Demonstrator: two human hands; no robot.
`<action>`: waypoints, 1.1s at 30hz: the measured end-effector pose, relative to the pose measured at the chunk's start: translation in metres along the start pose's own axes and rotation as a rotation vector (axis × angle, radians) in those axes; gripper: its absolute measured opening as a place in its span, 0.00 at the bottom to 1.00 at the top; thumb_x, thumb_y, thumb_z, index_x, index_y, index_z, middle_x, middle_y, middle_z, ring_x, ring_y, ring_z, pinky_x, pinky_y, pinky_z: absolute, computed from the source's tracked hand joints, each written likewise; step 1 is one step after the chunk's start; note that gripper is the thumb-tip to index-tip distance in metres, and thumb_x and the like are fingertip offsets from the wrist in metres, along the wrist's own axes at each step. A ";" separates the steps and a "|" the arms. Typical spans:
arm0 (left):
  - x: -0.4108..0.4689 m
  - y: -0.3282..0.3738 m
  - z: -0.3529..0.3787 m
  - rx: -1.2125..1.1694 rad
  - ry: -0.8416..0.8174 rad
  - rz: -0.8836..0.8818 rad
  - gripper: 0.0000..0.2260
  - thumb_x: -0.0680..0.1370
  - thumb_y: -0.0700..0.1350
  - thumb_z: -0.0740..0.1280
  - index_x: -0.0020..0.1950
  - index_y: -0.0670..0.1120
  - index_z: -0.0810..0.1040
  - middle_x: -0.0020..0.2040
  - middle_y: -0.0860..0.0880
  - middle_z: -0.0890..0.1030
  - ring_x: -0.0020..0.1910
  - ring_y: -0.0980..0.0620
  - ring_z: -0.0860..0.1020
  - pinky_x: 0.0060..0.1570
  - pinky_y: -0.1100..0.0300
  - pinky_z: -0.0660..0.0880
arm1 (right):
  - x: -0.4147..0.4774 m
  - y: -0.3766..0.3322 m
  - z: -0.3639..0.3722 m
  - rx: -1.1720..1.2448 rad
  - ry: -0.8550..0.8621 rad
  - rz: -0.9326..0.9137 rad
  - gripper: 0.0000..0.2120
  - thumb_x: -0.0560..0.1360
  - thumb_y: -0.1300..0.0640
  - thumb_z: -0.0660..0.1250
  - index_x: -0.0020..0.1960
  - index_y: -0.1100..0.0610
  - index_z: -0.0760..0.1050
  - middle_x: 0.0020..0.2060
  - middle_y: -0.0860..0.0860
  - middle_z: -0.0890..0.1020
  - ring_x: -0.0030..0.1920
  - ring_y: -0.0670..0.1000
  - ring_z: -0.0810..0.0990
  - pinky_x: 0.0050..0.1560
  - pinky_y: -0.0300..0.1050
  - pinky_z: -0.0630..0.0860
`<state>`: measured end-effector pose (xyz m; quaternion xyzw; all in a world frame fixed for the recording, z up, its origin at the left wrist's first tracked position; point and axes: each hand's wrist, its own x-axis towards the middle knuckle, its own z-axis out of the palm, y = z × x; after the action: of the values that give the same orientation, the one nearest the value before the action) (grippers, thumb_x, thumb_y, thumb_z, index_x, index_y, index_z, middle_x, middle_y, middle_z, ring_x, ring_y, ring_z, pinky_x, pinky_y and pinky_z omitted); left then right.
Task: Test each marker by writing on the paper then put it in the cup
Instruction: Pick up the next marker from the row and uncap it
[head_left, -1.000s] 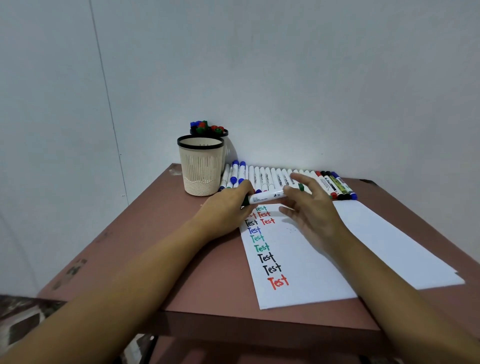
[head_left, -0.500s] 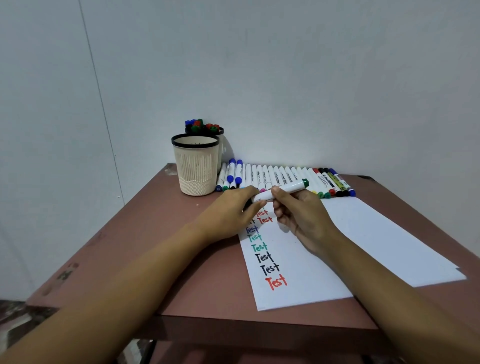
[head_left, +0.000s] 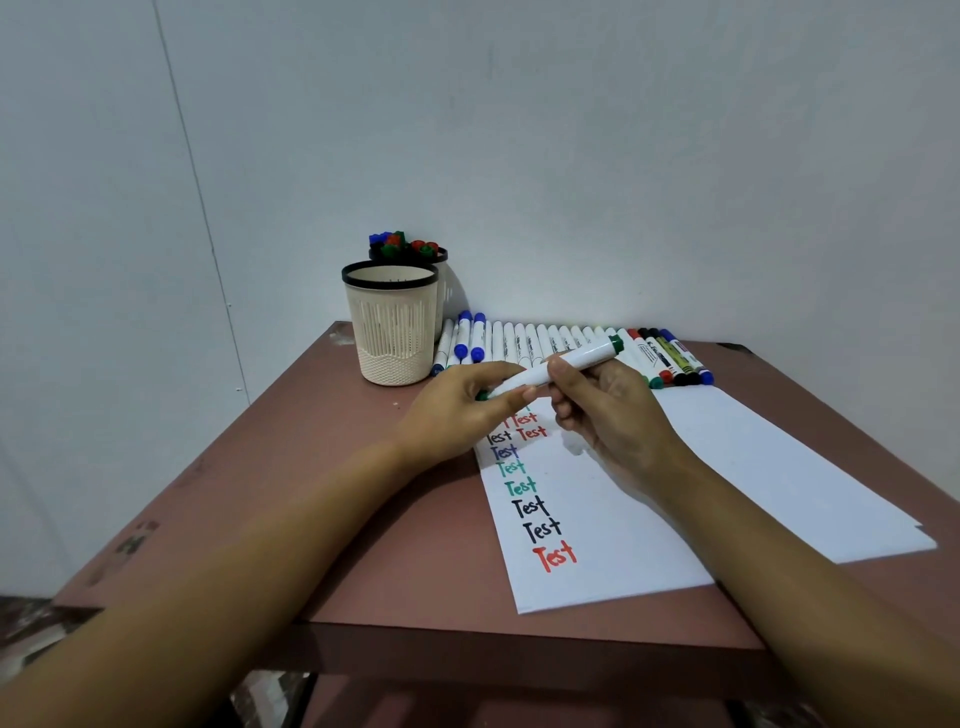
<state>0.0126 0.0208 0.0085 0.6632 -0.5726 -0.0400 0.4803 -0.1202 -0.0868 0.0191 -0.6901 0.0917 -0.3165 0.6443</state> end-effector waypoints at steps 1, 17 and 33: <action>0.000 -0.001 -0.001 0.003 0.002 -0.010 0.19 0.72 0.62 0.63 0.55 0.52 0.81 0.42 0.51 0.82 0.42 0.49 0.78 0.42 0.51 0.73 | 0.000 0.000 0.000 -0.002 0.005 0.005 0.08 0.77 0.56 0.64 0.42 0.58 0.78 0.30 0.51 0.75 0.31 0.45 0.72 0.33 0.37 0.71; 0.010 -0.005 -0.011 -0.001 0.185 -0.348 0.19 0.80 0.37 0.51 0.69 0.44 0.70 0.54 0.45 0.78 0.51 0.49 0.76 0.48 0.63 0.70 | 0.008 -0.005 -0.003 0.480 0.233 0.210 0.02 0.78 0.64 0.60 0.49 0.61 0.70 0.41 0.61 0.80 0.37 0.57 0.84 0.38 0.46 0.82; 0.011 -0.020 -0.011 0.002 0.144 -0.393 0.12 0.74 0.39 0.69 0.55 0.46 0.71 0.51 0.49 0.74 0.51 0.54 0.73 0.43 0.69 0.69 | 0.004 0.012 0.007 -0.293 0.167 0.158 0.05 0.72 0.67 0.67 0.38 0.63 0.72 0.30 0.58 0.76 0.29 0.50 0.75 0.30 0.41 0.76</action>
<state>0.0376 0.0161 0.0059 0.7637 -0.3965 -0.0847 0.5024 -0.1095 -0.0850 0.0097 -0.7386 0.2439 -0.3045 0.5497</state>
